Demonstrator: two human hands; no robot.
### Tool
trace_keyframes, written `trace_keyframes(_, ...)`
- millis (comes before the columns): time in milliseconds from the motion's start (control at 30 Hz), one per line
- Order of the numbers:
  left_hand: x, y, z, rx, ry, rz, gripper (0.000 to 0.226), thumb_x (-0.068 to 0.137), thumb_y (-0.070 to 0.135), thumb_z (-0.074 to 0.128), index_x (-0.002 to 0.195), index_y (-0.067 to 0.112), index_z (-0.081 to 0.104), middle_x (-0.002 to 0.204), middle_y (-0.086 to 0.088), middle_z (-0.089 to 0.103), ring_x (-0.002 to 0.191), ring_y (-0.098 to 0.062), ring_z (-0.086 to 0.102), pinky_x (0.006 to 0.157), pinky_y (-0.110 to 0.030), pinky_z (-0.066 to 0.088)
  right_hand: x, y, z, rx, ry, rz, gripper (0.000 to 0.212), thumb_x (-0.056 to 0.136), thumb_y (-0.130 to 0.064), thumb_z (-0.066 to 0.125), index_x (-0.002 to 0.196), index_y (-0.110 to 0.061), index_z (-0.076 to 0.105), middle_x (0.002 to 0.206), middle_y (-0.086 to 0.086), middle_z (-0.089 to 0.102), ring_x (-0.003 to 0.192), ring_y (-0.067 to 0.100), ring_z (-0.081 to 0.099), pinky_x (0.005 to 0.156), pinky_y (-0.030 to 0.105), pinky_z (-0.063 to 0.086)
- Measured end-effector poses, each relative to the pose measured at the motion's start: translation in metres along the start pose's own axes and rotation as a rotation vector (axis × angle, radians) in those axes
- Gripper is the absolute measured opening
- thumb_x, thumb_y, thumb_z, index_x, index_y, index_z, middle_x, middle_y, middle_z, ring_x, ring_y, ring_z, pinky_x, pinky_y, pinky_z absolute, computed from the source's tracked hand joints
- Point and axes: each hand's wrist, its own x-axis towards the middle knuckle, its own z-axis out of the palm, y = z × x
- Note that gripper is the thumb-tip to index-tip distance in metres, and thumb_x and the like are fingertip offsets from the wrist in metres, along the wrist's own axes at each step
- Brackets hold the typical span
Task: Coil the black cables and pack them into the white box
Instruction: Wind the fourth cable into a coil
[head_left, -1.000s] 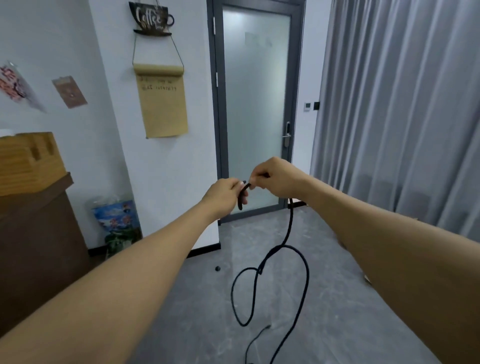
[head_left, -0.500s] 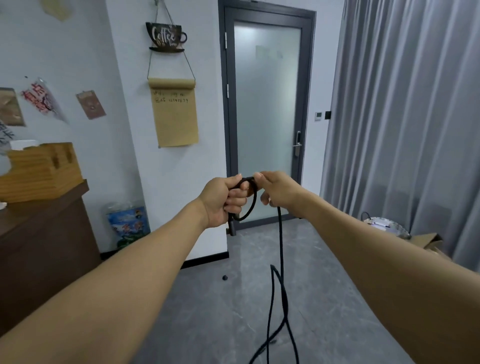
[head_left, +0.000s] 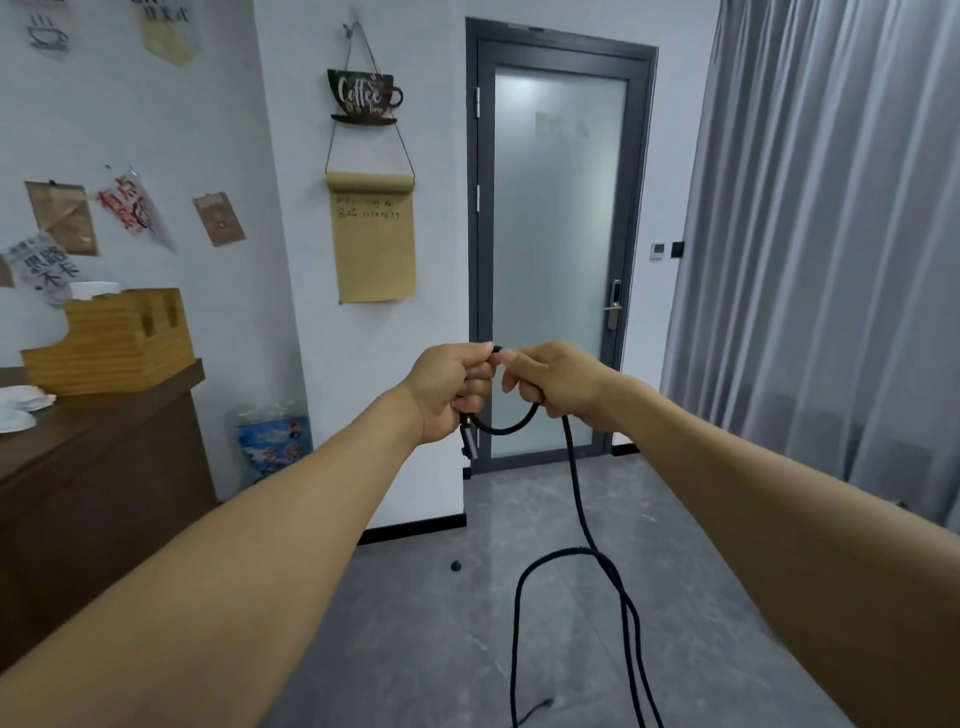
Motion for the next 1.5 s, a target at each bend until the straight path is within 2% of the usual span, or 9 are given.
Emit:
trace_keyframes(200,-0.001,0.006,-0.010,-0.106,0.028,0.025,0.030,0.100,0.013,0.034,0.075,0.008,0.049,0.044,0.009,0.030,0.034,-0.002,0.022,0.034,-0.013,0.015,-0.001,0.015,0.001,0.308,-0.007,-0.057,0.036,0.102,-0.028,0.035,0.088,-0.009,0.062,0.071,0.002,0.061,0.050,0.009,0.038,0.048,0.019,0.031)
trace_keyframes(400,0.003,0.007,-0.017,-0.105,0.063,0.065,0.031,0.101,0.013,0.032,0.079,0.007,0.052,0.043,0.010,0.030,0.033,-0.001,0.023,0.033,-0.012,0.015,0.005,0.022,0.002,0.140,0.083,-0.055,0.040,0.101,-0.027,0.039,0.097,0.002,0.066,0.081,0.008,0.066,0.057,0.010,0.048,0.052,0.017,0.043)
trace_keyframes(567,0.008,0.008,-0.017,0.040,0.046,0.029,0.040,0.102,0.031,0.035,0.075,0.009,0.054,0.043,0.010,0.028,0.033,-0.002,0.020,0.033,-0.013,0.015,0.012,0.013,0.003,0.039,0.137,-0.050,0.037,0.102,-0.024,0.037,0.101,0.001,0.064,0.084,0.013,0.068,0.055,0.012,0.043,0.052,0.021,0.038)
trace_keyframes(733,0.016,0.010,-0.015,-0.005,0.072,0.039,0.044,0.102,0.038,0.033,0.070,0.013,0.049,0.044,0.010,0.027,0.033,-0.002,0.020,0.032,-0.014,0.014,0.018,-0.002,0.002,0.090,0.060,-0.010,0.032,0.103,-0.021,0.032,0.091,-0.012,0.060,0.073,0.008,0.065,0.050,0.012,0.038,0.046,0.021,0.030)
trace_keyframes(933,0.026,0.013,-0.016,-0.028,0.088,0.025,0.039,0.102,0.028,0.034,0.066,0.015,0.042,0.043,0.010,0.029,0.032,-0.003,0.020,0.032,-0.015,0.012,0.031,0.000,0.006,0.362,0.071,0.083,0.045,0.101,-0.042,0.031,0.078,-0.012,0.055,0.060,-0.001,0.044,0.046,0.010,0.027,0.043,0.021,0.021)
trace_keyframes(1033,0.030,0.011,-0.023,-0.086,0.061,0.016,0.038,0.101,0.026,0.034,0.066,0.014,0.043,0.046,0.009,0.026,0.033,-0.003,0.019,0.032,-0.015,0.012,0.033,0.008,0.008,0.503,0.023,0.130,0.044,0.099,-0.044,0.035,0.076,-0.012,0.054,0.059,-0.001,0.045,0.046,0.010,0.029,0.044,0.021,0.023)
trace_keyframes(1200,0.037,0.011,-0.030,-0.153,0.026,-0.009,0.037,0.100,0.025,0.034,0.066,0.014,0.043,0.048,0.008,0.026,0.033,-0.004,0.018,0.032,-0.016,0.012,0.042,0.020,0.013,0.518,-0.006,0.120,0.048,0.098,-0.047,0.035,0.071,-0.013,0.054,0.058,-0.001,0.052,0.050,0.012,0.034,0.047,0.023,0.025)
trace_keyframes(1367,0.042,0.011,-0.034,-0.119,0.056,0.008,0.037,0.099,0.022,0.032,0.063,0.017,0.037,0.045,0.009,0.025,0.032,-0.005,0.017,0.033,-0.017,0.010,0.057,0.010,0.019,0.549,0.018,0.148,0.053,0.096,-0.053,0.034,0.058,-0.017,0.034,0.047,-0.005,0.030,0.052,0.012,0.017,0.043,0.022,0.018)
trace_keyframes(1500,0.047,0.013,-0.037,-0.049,0.077,0.011,0.038,0.100,0.020,0.031,0.062,0.018,0.035,0.044,0.009,0.025,0.033,-0.005,0.016,0.035,-0.018,0.010,0.065,0.010,0.022,0.548,0.056,0.172,0.052,0.095,-0.053,0.036,0.057,-0.021,0.024,0.047,-0.006,0.024,0.054,0.013,0.012,0.043,0.022,0.014)
